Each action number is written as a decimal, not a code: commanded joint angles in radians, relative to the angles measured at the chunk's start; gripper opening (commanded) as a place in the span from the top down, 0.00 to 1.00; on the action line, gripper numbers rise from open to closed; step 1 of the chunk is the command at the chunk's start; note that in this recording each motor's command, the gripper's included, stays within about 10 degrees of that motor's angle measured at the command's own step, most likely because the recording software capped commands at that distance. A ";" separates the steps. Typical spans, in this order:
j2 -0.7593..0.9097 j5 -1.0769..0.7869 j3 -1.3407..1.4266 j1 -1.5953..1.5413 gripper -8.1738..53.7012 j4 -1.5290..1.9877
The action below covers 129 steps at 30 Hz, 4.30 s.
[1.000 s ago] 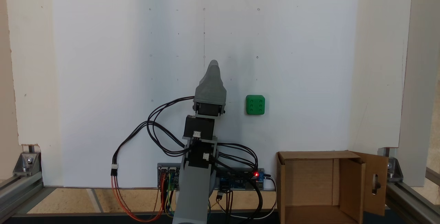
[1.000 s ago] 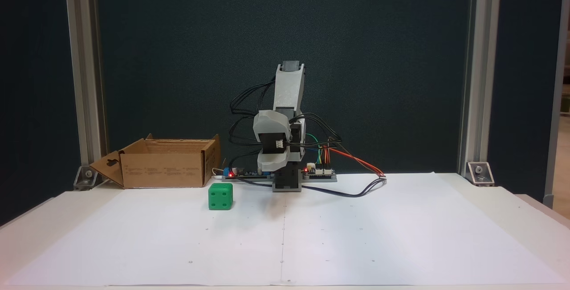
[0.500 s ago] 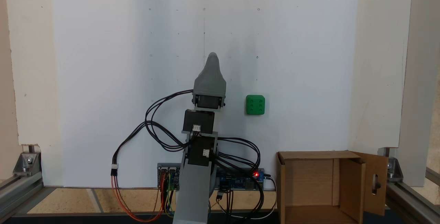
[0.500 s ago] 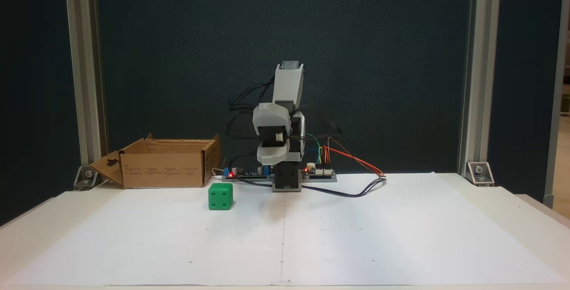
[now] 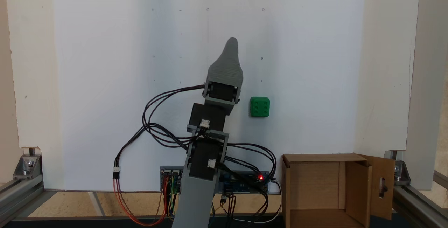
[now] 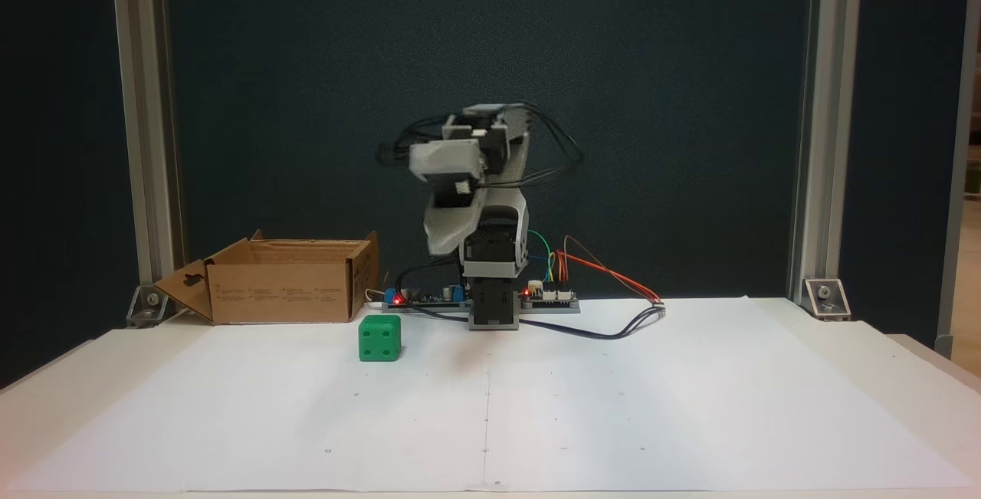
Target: Grasp a green dice and put it in the bin.
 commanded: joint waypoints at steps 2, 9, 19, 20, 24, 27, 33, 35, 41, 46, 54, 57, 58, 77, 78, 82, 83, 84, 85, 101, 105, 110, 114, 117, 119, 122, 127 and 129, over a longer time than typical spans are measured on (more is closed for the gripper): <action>0.110 0.006 -0.109 0.017 0.15 0.227; 0.103 0.000 -0.201 0.120 0.10 0.679; -0.109 -0.212 -0.391 0.376 0.08 1.313; -0.141 -0.262 -0.403 0.391 0.08 1.362; -0.202 -0.426 -0.434 0.469 0.08 1.356; -0.225 -0.533 -0.448 0.509 0.08 1.333; -0.279 -0.739 -0.446 0.566 0.08 1.111; -0.305 -0.799 -0.446 0.583 0.08 1.048; -0.360 -0.928 -0.428 0.650 0.08 1.002; -0.388 -0.988 -0.368 0.726 0.08 0.943; -0.440 -0.999 -0.202 0.796 0.08 0.709; -0.446 -1.000 -0.167 0.795 0.08 0.666; -0.446 -1.006 -0.167 0.792 0.08 0.666; -0.459 -1.045 -0.129 0.782 0.11 0.607; -0.459 -1.045 -0.109 0.779 0.13 0.604; -0.462 -1.043 -0.094 0.744 0.14 0.606; -0.462 -1.043 -0.092 0.730 0.14 0.606; -0.462 -1.043 -0.087 0.718 0.14 0.607; -0.462 -1.043 -0.083 0.709 0.15 0.607; -0.554 -1.035 -0.080 0.686 0.17 0.508; -0.563 -1.035 -0.080 0.698 0.17 0.480; -0.565 -1.037 -0.080 0.706 0.17 0.474; -0.572 -1.037 -0.080 0.706 0.17 0.453; -0.578 -1.037 -0.080 0.706 0.18 0.445; -0.584 -1.037 -0.080 0.706 0.19 0.428; -0.592 -1.037 -0.080 0.706 0.19 0.423; -0.595 -1.023 -0.080 0.706 0.32 0.423; -0.597 -0.994 -0.080 0.706 0.43 0.423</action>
